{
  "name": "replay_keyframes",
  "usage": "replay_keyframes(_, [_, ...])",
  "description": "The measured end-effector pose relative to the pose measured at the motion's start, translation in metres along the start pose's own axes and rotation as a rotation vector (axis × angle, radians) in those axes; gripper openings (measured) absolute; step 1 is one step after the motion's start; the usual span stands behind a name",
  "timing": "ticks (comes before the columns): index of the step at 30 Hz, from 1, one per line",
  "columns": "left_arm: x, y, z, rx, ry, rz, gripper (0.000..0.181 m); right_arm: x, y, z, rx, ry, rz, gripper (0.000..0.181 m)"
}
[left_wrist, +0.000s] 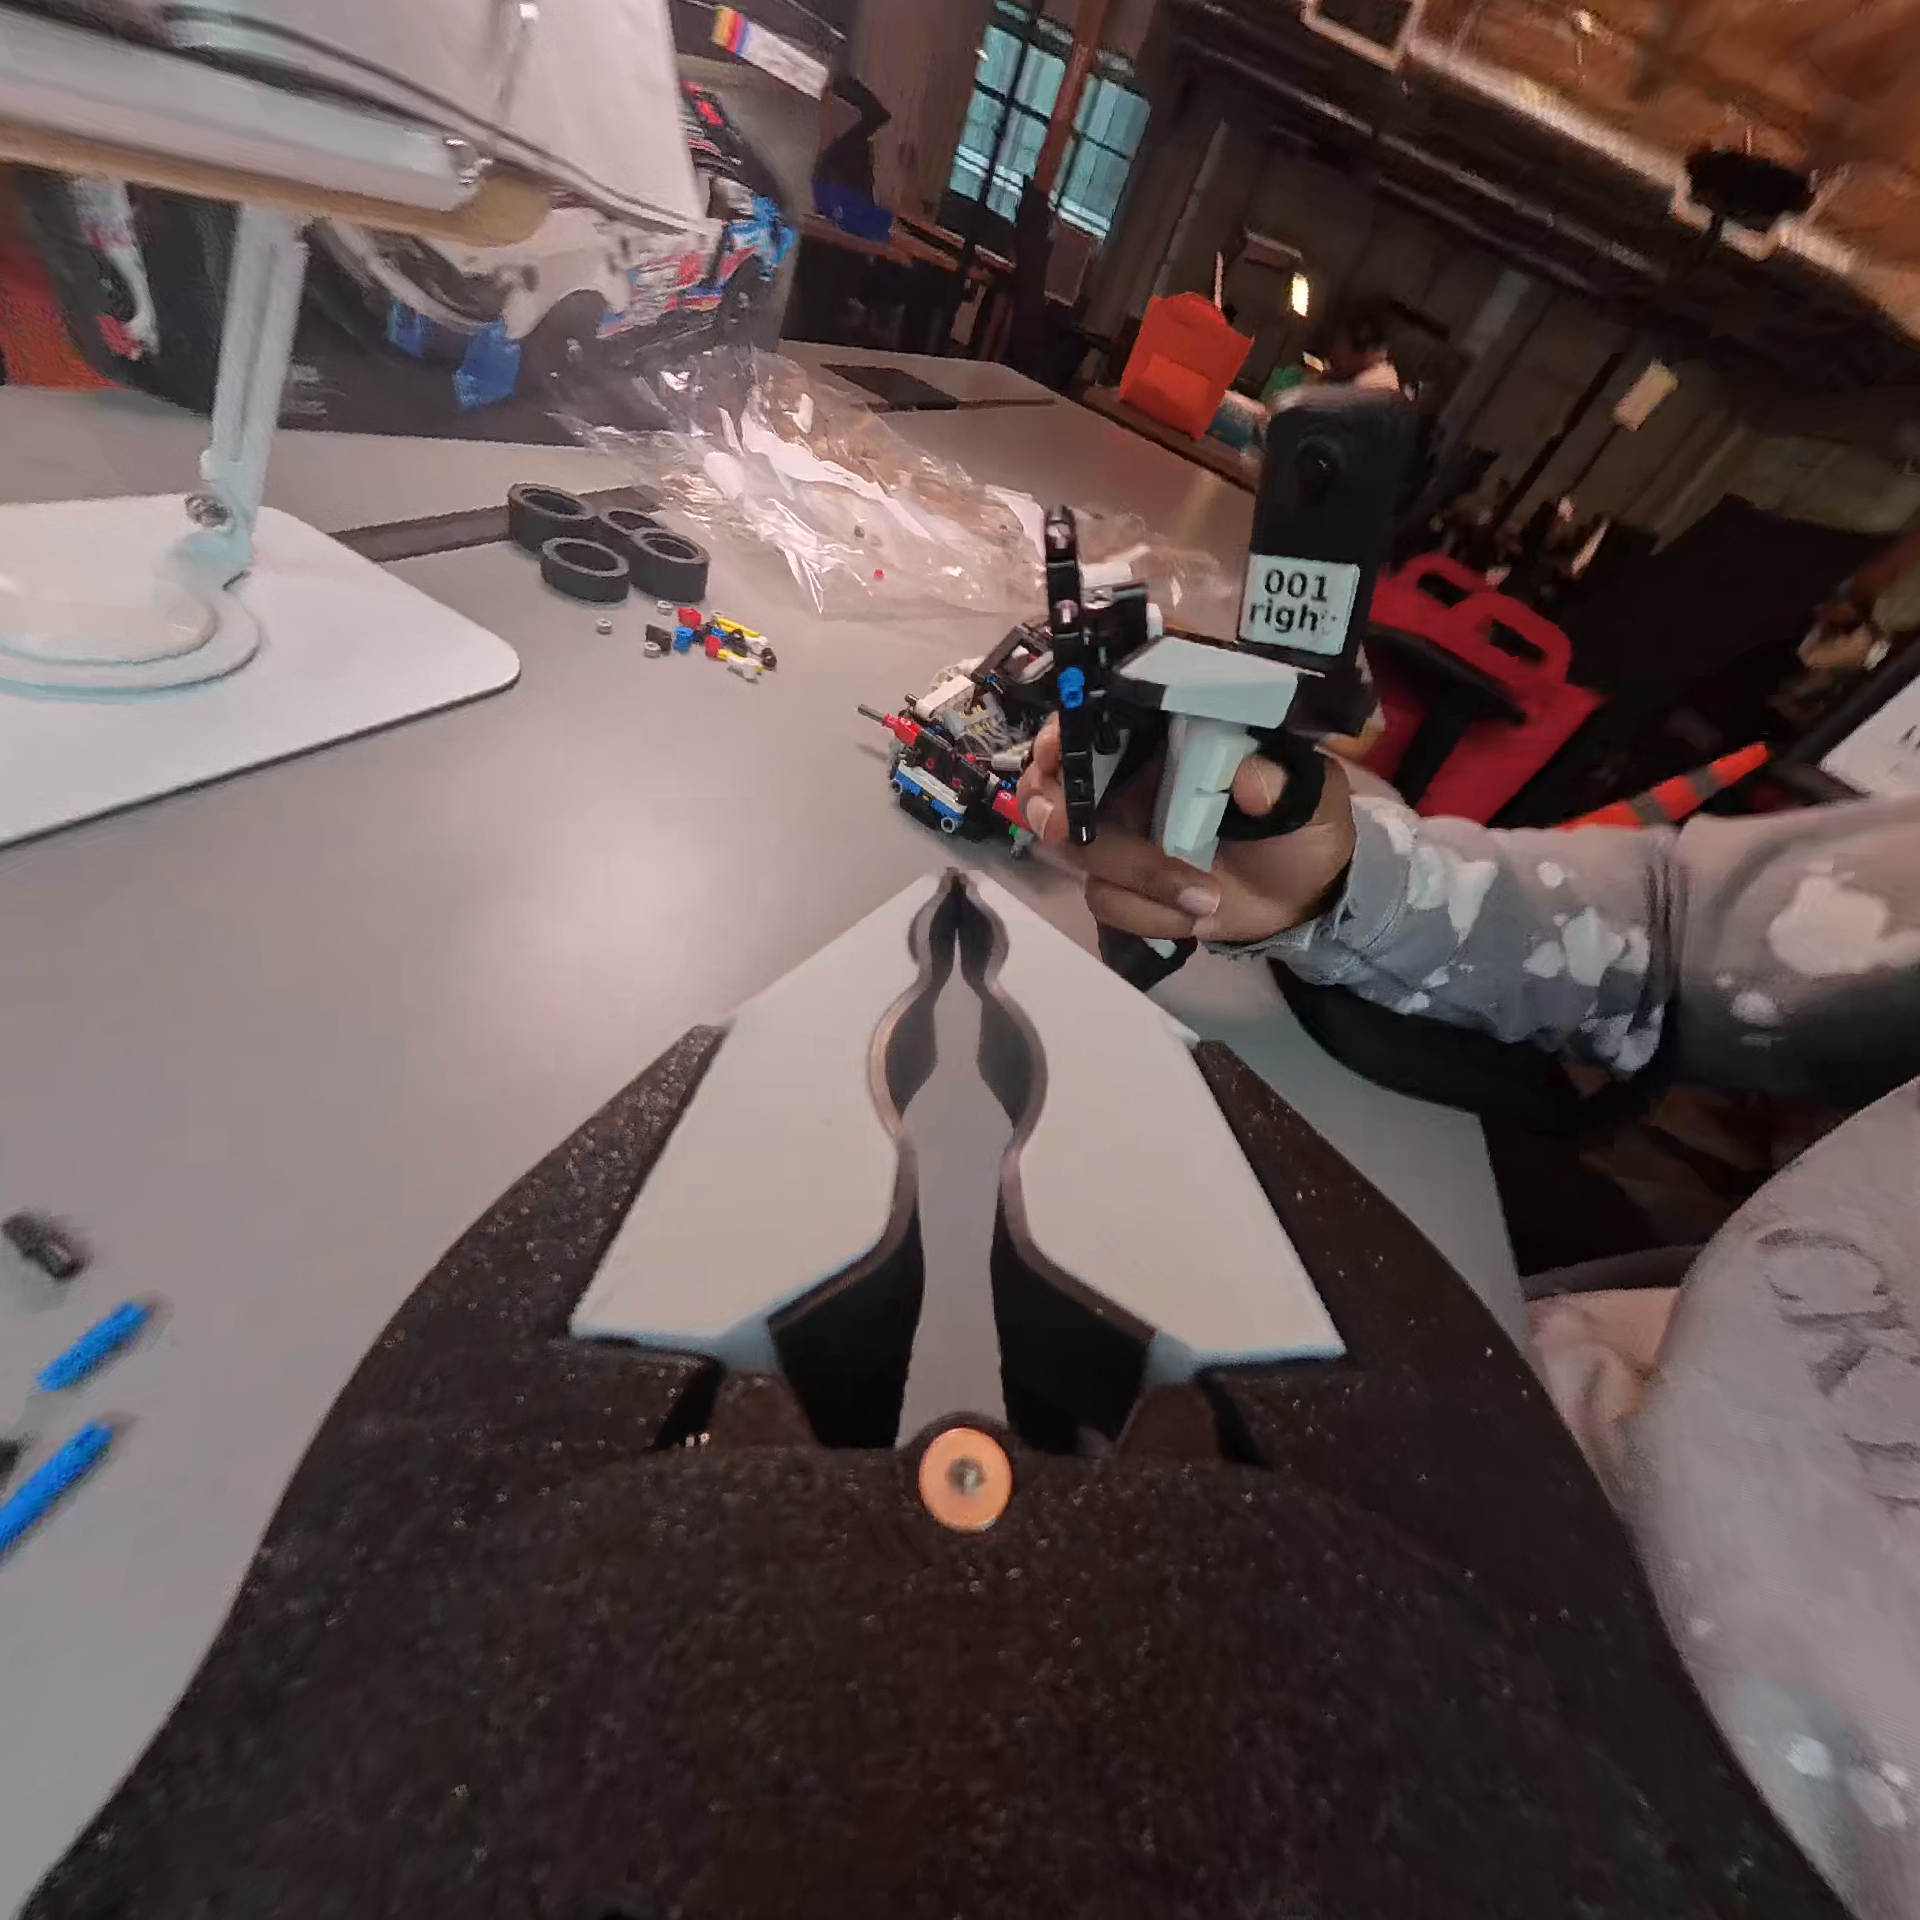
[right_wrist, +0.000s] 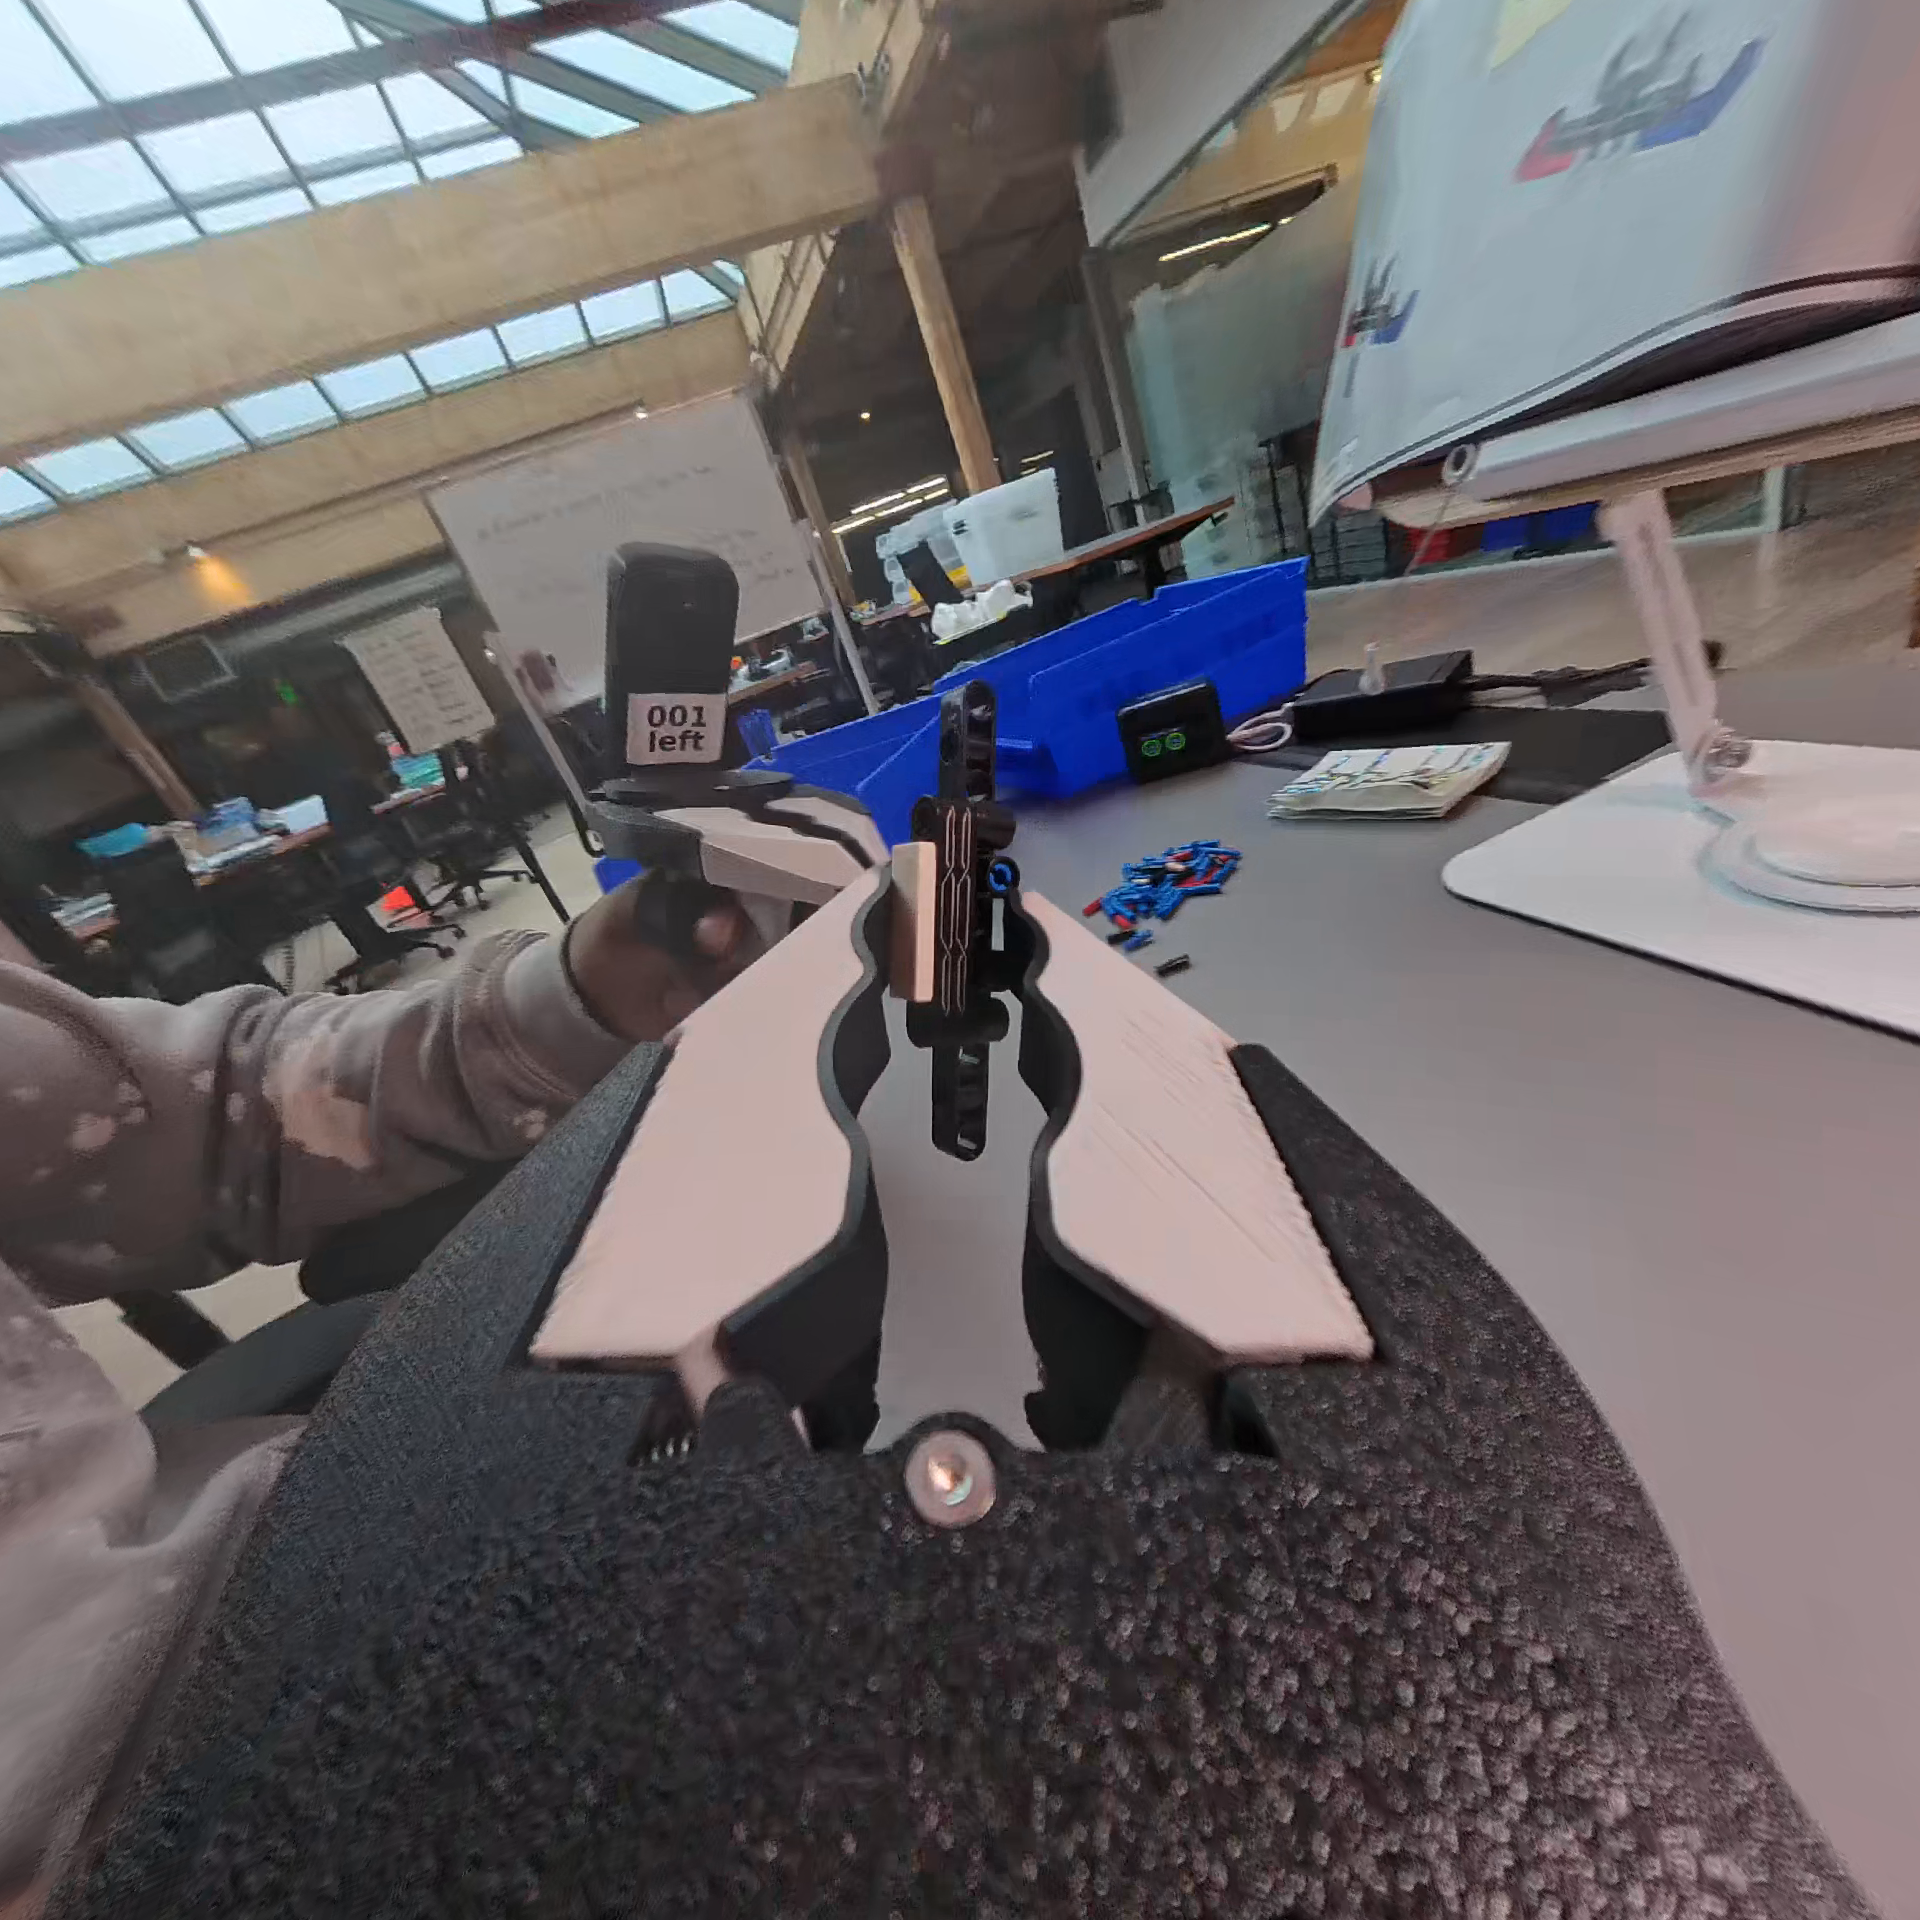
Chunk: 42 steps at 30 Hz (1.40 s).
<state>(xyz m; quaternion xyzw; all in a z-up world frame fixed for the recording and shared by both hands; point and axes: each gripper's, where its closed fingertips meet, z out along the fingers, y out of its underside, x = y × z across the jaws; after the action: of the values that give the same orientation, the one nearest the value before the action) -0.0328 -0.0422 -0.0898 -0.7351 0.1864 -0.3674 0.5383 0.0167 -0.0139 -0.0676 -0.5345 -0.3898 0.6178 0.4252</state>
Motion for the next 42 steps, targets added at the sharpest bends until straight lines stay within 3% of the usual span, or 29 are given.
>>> replay_keyframes(2, [-0.001,-0.005,-0.009,0.028,0.016,-0.03,0.0,0.003,0.002,-0.004,-0.034,0.03,-0.087,0.018])
replay_keyframes(5, [0.016,-0.009,0.005,0.03,0.088,-0.034,0.001,-0.018,0.014,0.011,-0.054,-0.05,-0.077,0.019])
replay_keyframes(6, [0.021,-0.009,0.011,0.03,0.106,-0.042,0.014,-0.024,0.016,0.016,-0.067,-0.066,-0.101,0.019])
replay_keyframes(7, [0.027,-0.008,0.015,0.023,0.127,-0.054,0.016,-0.028,0.017,0.018,-0.073,-0.072,-0.126,0.02])
replay_keyframes(10, [0.033,-0.011,0.018,0.043,0.162,-0.091,0.003,-0.03,0.015,0.019,-0.069,-0.059,-0.179,0.02])
replay_keyframes(17, [0.042,-0.009,0.017,0.033,0.206,-0.104,0.003,-0.04,0.019,0.019,-0.096,-0.042,-0.315,0.021])
replay_keyframes(23, [0.055,-0.001,0.014,-0.021,0.244,0.0,0.002,-0.055,0.038,0.013,-0.232,-0.214,-0.235,0.027])
replay_keyframes(27, [0.057,0.003,0.015,-0.049,0.235,0.033,0.002,-0.055,0.039,0.011,-0.248,-0.218,-0.261,0.024])
replay_keyframes(38, [0.044,-0.009,0.017,-0.014,0.139,-0.026,0.001,-0.039,0.016,0.018,-0.1,-0.094,-0.179,0.018])
replay_keyframes(39, [0.041,-0.013,0.015,0.001,0.125,-0.034,0.001,-0.033,0.005,0.015,-0.051,-0.061,-0.153,0.018])
replay_keyframes(41, [0.02,-0.017,-0.004,0.044,0.062,-0.064,0.001,-0.002,-0.045,-0.015,0.144,0.023,-0.05,0.017])
replay_keyframes(42, [0.012,-0.018,-0.014,0.072,0.056,-0.105,0.001,0.001,-0.051,-0.024,0.15,0.033,-0.078,0.017])
